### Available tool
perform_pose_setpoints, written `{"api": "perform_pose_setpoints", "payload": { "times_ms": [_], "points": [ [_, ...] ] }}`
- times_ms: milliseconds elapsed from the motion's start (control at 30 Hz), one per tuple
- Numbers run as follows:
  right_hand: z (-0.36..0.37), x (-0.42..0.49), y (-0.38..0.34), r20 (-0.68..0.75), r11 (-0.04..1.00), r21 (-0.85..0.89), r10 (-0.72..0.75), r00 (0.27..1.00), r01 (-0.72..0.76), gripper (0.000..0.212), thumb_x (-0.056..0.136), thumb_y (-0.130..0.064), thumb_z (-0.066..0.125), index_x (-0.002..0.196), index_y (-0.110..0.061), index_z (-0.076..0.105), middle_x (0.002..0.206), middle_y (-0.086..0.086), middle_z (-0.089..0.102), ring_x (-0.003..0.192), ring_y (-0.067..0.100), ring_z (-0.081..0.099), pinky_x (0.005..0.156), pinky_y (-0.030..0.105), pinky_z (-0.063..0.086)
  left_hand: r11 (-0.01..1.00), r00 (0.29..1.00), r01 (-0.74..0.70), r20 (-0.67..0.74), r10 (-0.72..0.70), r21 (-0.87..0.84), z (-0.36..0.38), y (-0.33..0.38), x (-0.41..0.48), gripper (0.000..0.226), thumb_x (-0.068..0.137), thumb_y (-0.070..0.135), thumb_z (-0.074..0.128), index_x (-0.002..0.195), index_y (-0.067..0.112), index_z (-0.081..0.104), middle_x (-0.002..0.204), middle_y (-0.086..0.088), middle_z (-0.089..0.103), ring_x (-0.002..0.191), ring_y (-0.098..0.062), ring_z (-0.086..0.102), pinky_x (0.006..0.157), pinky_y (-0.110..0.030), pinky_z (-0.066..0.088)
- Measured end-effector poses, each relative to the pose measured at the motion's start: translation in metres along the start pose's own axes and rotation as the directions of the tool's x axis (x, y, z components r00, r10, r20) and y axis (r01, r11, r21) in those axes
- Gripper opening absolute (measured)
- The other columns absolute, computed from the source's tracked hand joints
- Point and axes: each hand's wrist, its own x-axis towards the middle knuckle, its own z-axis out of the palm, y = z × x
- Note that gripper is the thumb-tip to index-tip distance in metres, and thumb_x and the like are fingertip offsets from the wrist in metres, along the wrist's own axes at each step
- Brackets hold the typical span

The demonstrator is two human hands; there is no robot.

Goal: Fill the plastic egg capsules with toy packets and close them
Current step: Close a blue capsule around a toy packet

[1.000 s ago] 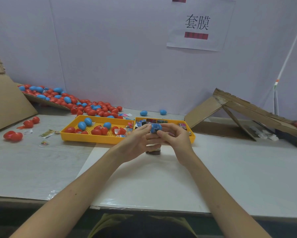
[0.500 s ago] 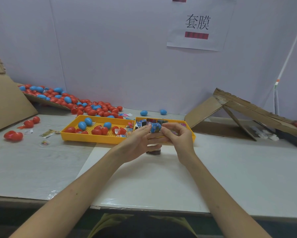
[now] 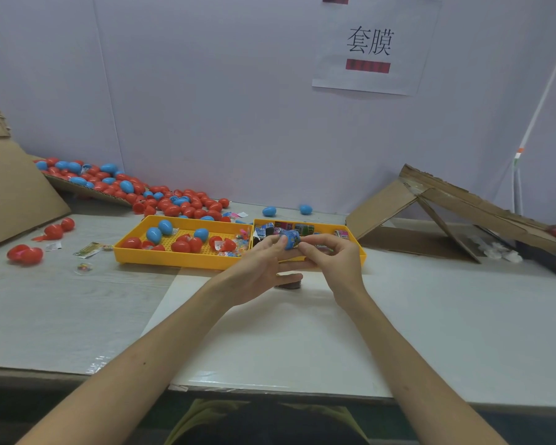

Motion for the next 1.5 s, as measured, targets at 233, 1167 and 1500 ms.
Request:
{"api": "perform_pose_setpoints", "payload": {
  "times_ms": [233, 1167, 1500],
  "points": [
    [-0.0007, 0.0008, 0.0003, 0.055, 0.991, 0.053, 0.121, 0.991, -0.124, 0.018, 0.087, -0.006, 0.075, 0.078, -0.021, 0.077, 0.081, -0.008, 0.074, 0.090, 0.024, 0.070, 0.081, 0.048, 0.061, 0.996, 1.000, -0.003, -0.002, 0.003, 0.093, 0.0001, 0.0007, -0.0009, 0.047, 0.108, 0.039, 0.042, 0.144, 0.009, 0.040, 0.131, -0.010, 0.069, 0.119, -0.028, 0.067, 0.101, -0.043, 0.051],
    [0.0031, 0.0007, 0.0021, 0.132, 0.995, -0.005, 0.097, 0.986, -0.097, 0.024, 0.097, -0.001, 0.054, 0.079, -0.012, 0.066, 0.085, 0.009, 0.067, 0.081, 0.017, 0.066, 0.081, 0.053, 0.060, 0.993, 0.999, -0.053, 0.004, 0.053, 0.106, -0.0078, -0.0049, 0.0021, 0.040, 0.099, 0.046, 0.058, 0.130, 0.022, 0.060, 0.114, -0.001, 0.072, 0.100, -0.017, 0.069, 0.090, -0.032, 0.057],
    [0.0000, 0.0028, 0.0056, 0.107, 0.990, 0.102, 0.086, 0.991, -0.097, 0.016, 0.096, -0.006, 0.064, 0.085, -0.016, 0.069, 0.090, 0.005, 0.074, 0.091, 0.019, 0.071, 0.080, 0.040, 0.061, 0.992, 0.998, -0.057, 0.026, 0.054, 0.109, -0.0079, -0.0013, 0.0020, 0.056, 0.103, 0.053, 0.044, 0.142, 0.014, 0.052, 0.136, -0.009, 0.065, 0.124, -0.028, 0.064, 0.100, -0.044, 0.047]
  ]
}}
